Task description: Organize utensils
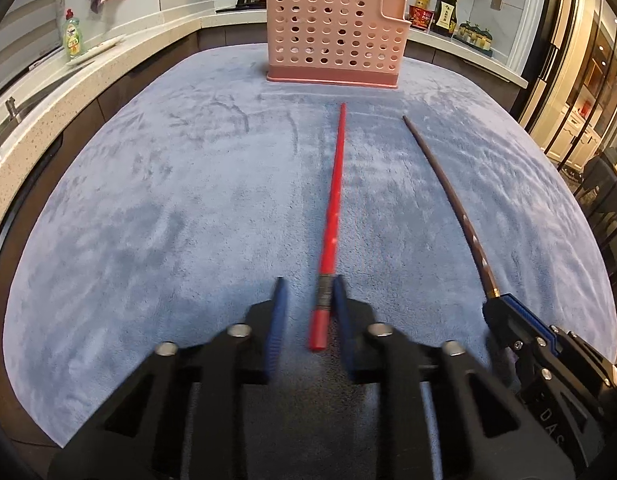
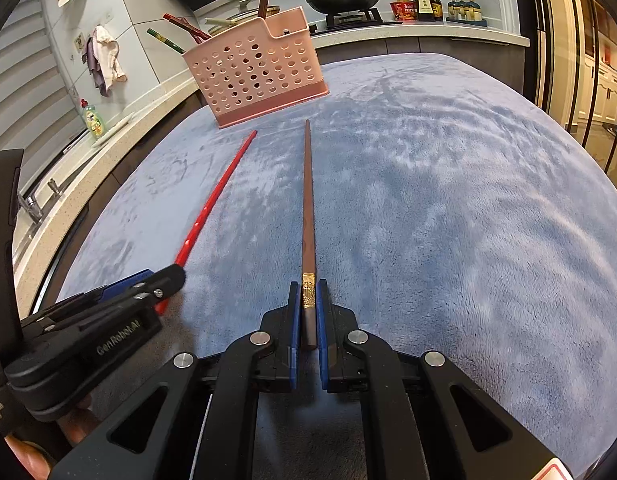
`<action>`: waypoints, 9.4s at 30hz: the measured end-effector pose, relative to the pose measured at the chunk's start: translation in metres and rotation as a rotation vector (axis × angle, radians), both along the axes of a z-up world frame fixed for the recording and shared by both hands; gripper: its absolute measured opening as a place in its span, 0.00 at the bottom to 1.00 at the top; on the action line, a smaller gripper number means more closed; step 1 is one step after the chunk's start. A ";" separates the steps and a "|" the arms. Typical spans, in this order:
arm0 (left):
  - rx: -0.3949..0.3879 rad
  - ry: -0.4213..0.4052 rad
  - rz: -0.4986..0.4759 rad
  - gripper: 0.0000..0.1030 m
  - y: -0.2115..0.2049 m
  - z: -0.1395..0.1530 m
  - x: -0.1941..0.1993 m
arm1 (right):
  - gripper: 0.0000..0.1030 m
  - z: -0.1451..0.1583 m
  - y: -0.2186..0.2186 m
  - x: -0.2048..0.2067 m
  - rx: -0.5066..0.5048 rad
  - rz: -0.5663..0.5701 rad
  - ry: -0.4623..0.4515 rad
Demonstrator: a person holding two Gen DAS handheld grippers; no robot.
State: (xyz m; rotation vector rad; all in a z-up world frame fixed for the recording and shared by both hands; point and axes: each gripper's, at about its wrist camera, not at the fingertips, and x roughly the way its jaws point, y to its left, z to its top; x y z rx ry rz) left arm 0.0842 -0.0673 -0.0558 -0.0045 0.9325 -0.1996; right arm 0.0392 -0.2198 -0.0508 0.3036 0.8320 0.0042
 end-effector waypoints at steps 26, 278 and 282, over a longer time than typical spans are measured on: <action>-0.190 -0.172 0.047 0.07 0.066 0.110 -0.014 | 0.06 0.106 -0.025 -0.017 0.015 -0.042 -0.233; 0.113 -0.235 0.156 0.93 0.027 0.129 0.075 | 0.94 0.125 0.000 0.095 -0.127 -0.054 -0.150; 0.112 -0.239 0.155 0.93 0.027 0.129 0.076 | 0.94 0.125 0.000 0.095 -0.127 -0.053 -0.150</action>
